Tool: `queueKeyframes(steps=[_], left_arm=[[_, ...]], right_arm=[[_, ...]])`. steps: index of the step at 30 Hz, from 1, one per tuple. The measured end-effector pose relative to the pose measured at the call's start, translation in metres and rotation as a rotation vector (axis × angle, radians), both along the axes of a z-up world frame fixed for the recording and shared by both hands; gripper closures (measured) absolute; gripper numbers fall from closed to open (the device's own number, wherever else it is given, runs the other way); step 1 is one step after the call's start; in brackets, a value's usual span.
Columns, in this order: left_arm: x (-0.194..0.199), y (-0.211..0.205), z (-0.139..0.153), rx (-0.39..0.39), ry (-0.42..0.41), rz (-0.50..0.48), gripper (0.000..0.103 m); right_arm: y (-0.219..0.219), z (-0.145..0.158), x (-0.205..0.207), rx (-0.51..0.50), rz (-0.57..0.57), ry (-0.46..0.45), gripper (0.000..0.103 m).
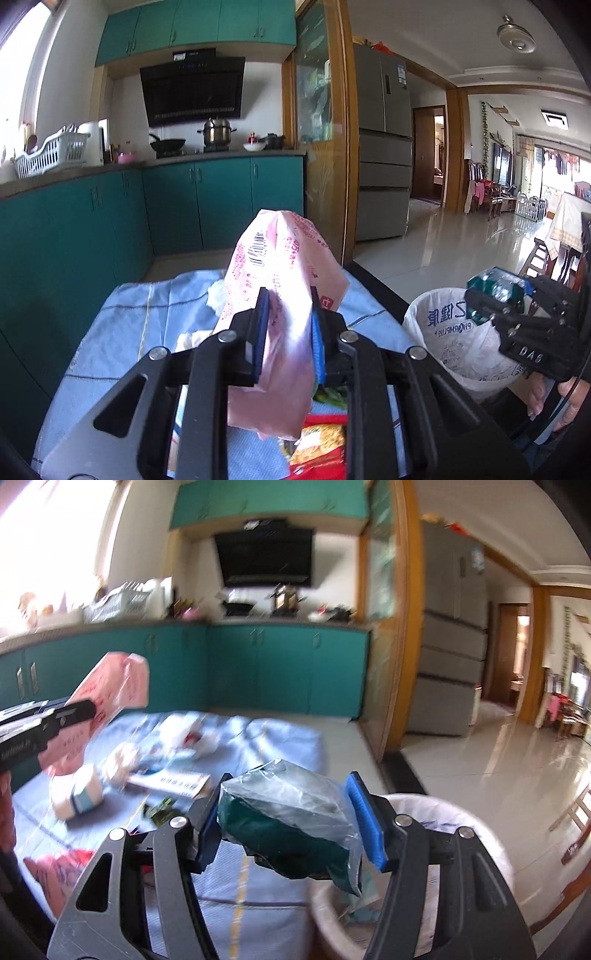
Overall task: Collect trash
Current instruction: 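Lift both bags and carry them over the white wastebasket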
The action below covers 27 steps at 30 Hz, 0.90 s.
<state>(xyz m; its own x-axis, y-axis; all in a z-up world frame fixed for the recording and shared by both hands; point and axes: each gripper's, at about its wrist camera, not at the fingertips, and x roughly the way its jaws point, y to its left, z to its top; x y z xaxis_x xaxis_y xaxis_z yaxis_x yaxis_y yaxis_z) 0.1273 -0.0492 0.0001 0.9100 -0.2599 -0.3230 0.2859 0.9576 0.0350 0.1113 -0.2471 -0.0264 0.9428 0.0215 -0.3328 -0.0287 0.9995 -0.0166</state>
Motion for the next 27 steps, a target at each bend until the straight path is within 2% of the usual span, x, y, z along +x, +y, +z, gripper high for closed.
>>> queueKeyframes(steps=[8,15,20,27], left_arm=[[-0.005,-0.052,0.018,-0.005,-0.038,-0.057,0.081],[0.002,-0.11,0.02,-0.058,-0.018,-0.139,0.081],[0.01,-0.16,0.011,-0.047,-0.003,-0.189,0.081],[0.034,-0.208,-0.012,0.0,0.065,-0.208,0.081]], right_arm=[[-0.075,0.01,-0.036,0.11,-0.252,-0.088,0.042],[-0.12,-0.003,-0.042,0.168,-0.439,-0.009,0.042],[-0.128,-0.014,-0.033,0.174,-0.473,0.063,0.041],[-0.128,-0.014,-0.033,0.165,-0.451,0.061,0.042]])
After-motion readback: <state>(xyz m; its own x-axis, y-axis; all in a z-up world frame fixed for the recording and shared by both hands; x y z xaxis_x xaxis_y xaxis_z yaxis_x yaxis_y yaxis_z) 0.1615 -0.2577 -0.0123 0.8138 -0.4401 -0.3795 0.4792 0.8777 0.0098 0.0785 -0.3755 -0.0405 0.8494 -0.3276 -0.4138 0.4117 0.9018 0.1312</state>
